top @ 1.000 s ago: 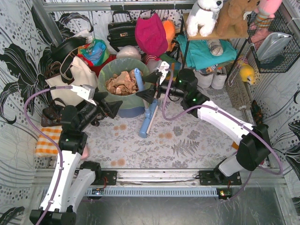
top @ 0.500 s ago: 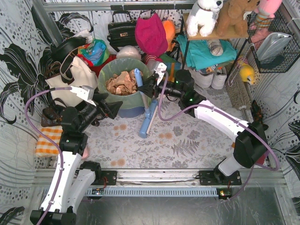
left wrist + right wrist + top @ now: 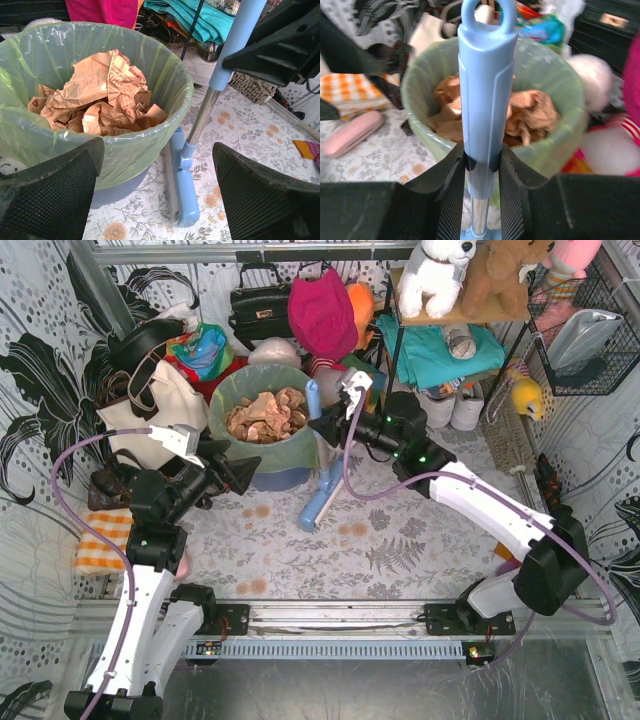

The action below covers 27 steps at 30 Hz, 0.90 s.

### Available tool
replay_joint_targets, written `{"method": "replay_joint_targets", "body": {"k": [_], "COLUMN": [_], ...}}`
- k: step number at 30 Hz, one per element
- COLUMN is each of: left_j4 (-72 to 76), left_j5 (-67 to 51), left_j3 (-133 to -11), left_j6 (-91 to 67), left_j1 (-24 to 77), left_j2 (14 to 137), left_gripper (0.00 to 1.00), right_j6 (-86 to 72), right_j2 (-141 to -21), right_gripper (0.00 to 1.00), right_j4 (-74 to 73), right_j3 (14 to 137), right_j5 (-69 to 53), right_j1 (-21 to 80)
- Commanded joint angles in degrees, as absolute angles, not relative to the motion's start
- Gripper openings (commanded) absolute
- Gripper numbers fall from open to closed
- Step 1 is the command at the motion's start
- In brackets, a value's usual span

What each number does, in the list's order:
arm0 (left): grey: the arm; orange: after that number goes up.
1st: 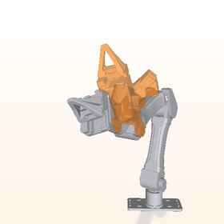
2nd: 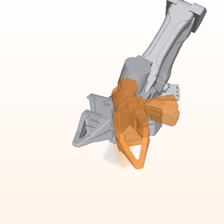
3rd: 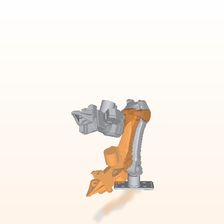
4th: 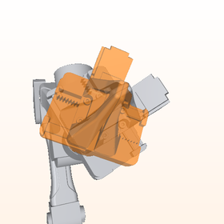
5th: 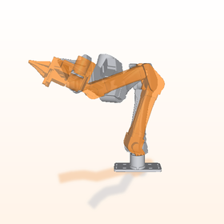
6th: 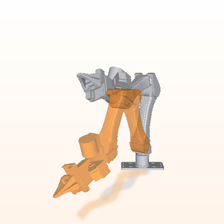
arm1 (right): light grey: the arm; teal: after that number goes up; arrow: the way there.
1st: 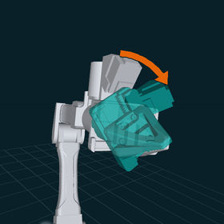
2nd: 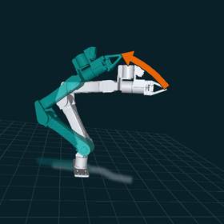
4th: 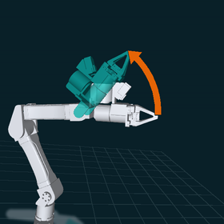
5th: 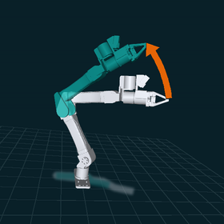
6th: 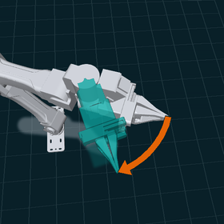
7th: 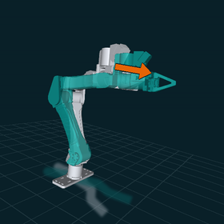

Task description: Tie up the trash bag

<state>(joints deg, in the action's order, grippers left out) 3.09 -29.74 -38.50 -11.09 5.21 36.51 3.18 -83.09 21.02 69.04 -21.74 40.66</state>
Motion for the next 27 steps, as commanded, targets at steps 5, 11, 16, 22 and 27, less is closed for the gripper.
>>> {"method": "replay_joint_targets", "body": {"k": [5,11,16,22,27], "left_j4": [6.72,6.68,7.18,7.39,7.63], "left_j5": [-29.2,-29.34,-29.29,-29.54,-29.81], "left_j3": [-38.14,-38.08,-37.76,-37.75,-37.59], "left_j6": [-11.69,-11.83,-12.3,-12.49,-12.59], "left_j1": [5.45,5.49,5.45,5.45,5.44], "left_j2": [36.1,36.12,35.75,35.74,35.85], "left_gripper": [0.98,0.98,0.98,0.98,0.98], "right_j6": [-0.59,-3.51,-3.28,-5.28,-4.16], "right_j2": [-74.74,-73.83,-75.29,-76.96,-80.38], "right_gripper": [0.0,0.0,0.0,0.0,0.0], "right_j4": [7.94,2.82,1.95,5.76,9.09], "right_j3": [74.63,76.48,78.28,78.43,80.05], "right_j5": [5.27,5.05,3.34,2.81,2.17], "right_j1": [40.05,31.28,22.83,11.7,5.64]}}
